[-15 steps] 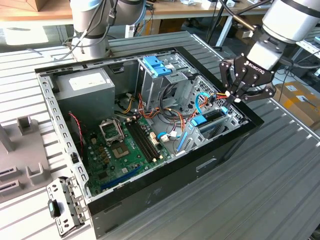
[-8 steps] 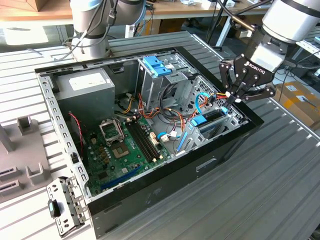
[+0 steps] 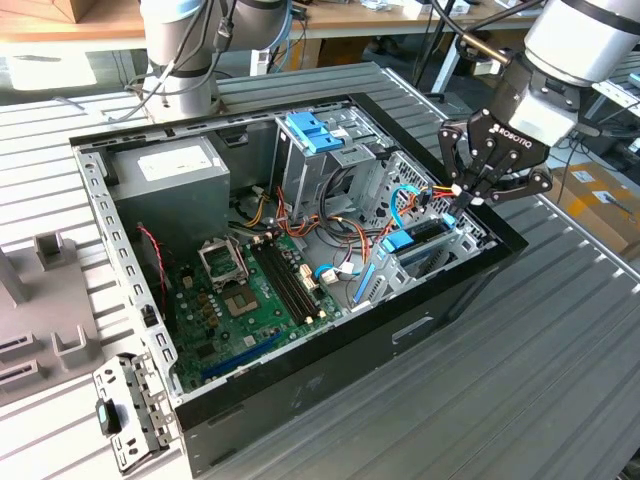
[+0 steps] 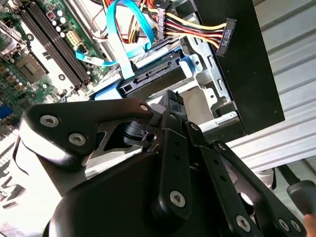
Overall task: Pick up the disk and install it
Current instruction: 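Insert the first disk wire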
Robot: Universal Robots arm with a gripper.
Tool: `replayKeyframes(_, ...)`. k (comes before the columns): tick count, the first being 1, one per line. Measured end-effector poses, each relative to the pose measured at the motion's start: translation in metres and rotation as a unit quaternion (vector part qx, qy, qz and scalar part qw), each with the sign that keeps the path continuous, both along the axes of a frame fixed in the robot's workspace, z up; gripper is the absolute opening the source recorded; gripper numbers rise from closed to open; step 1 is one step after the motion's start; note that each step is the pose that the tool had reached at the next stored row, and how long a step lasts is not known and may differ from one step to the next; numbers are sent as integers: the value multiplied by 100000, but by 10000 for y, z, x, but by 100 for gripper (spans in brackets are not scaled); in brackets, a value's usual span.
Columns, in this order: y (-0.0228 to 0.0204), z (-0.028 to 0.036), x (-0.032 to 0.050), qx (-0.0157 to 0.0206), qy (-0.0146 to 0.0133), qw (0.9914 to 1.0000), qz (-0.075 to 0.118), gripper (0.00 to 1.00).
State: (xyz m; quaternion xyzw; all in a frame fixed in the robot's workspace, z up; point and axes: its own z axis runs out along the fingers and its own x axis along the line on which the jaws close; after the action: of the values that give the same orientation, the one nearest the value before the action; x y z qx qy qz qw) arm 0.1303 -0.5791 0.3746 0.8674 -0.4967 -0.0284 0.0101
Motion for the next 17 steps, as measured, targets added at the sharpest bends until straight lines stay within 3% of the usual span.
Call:
replayKeyframes(9, 0, 0, 0, -3, 2, 99944, 3346, 11)
replayKeyframes(17, 0, 0, 0, -1, 1, 99780, 6628, 11)
